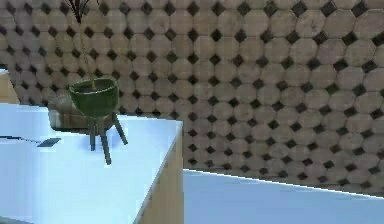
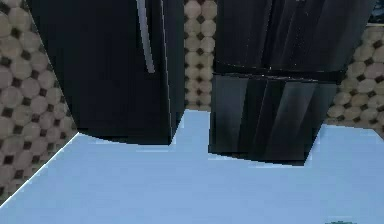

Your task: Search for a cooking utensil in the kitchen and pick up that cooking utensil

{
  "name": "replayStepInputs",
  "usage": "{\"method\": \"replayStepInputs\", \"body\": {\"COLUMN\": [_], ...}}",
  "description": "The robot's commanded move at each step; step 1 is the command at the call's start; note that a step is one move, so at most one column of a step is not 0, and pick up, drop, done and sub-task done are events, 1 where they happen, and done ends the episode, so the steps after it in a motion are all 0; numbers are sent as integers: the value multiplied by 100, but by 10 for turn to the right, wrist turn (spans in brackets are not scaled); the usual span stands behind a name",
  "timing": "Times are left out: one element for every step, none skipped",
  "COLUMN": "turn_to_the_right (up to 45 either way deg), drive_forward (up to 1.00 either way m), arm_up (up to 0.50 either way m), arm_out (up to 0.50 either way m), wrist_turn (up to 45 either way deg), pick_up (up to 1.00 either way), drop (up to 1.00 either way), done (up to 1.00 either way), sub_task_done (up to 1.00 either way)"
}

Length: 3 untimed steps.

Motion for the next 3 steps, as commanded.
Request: {"method": "replayStepInputs", "body": {"turn_to_the_right": [90,0,-300], "drive_forward": [0,100,0], "arm_up": [0,0,0], "arm_out": [0,0,0], "wrist_turn": [0,0,0], "pick_up": [0,0,0], "drop": [0,0,0], "done": [0,0,0], "sub_task_done": [0,0,0]}}
